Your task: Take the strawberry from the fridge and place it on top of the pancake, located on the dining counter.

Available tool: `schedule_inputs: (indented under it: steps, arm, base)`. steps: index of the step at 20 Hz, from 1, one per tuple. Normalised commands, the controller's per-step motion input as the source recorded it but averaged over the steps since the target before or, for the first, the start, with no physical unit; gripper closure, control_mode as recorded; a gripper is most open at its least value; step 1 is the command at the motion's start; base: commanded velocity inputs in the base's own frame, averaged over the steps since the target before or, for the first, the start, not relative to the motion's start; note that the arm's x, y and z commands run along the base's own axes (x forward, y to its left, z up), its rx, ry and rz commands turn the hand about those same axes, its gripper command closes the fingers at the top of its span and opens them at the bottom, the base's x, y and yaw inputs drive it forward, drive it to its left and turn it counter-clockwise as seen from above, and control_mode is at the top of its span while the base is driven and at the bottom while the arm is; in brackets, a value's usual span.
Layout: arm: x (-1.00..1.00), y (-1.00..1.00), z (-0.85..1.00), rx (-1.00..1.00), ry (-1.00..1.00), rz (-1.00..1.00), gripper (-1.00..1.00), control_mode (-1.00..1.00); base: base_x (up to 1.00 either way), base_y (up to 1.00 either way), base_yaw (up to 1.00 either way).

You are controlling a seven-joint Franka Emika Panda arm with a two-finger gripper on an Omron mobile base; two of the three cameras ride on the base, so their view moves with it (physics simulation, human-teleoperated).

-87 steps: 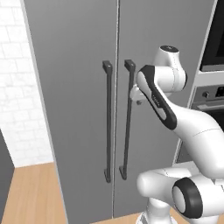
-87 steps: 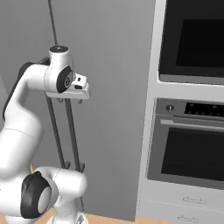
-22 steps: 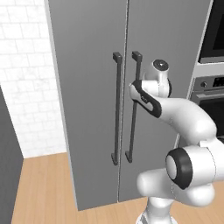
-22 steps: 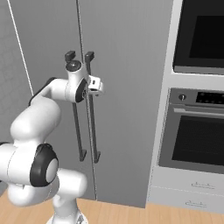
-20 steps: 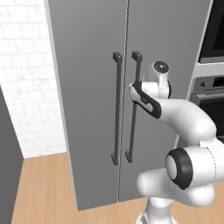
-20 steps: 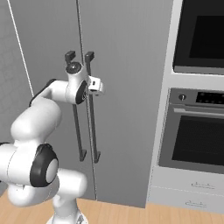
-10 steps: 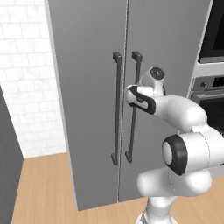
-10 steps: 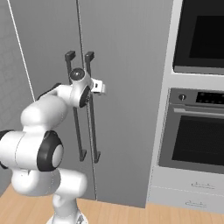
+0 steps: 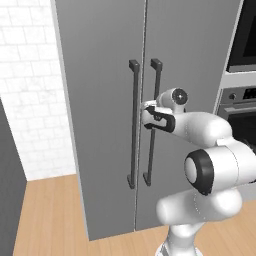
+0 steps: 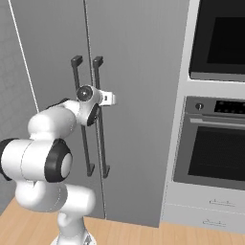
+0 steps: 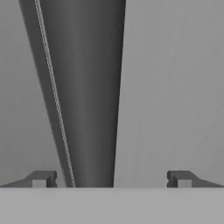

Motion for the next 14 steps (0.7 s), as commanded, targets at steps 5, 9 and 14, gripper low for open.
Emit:
schedule_inputs:
  steps: [5,9,14]
  arm:
    - [0.07,0.0,0.0,0.0,0.1,0.0,1.0,-1.0]
    - [-0.01,-0.03,0.03,0.0,0.15,0.0,1.0,-1.0]
    - [-0.34,-0.23,0.0,0.0,0.07,0.0,1.0,-1.0]
  base:
    - [0.0,0.0,0.0]
    - [0.0,0.0,0.0]
    - [0.0,0.0,0.0]
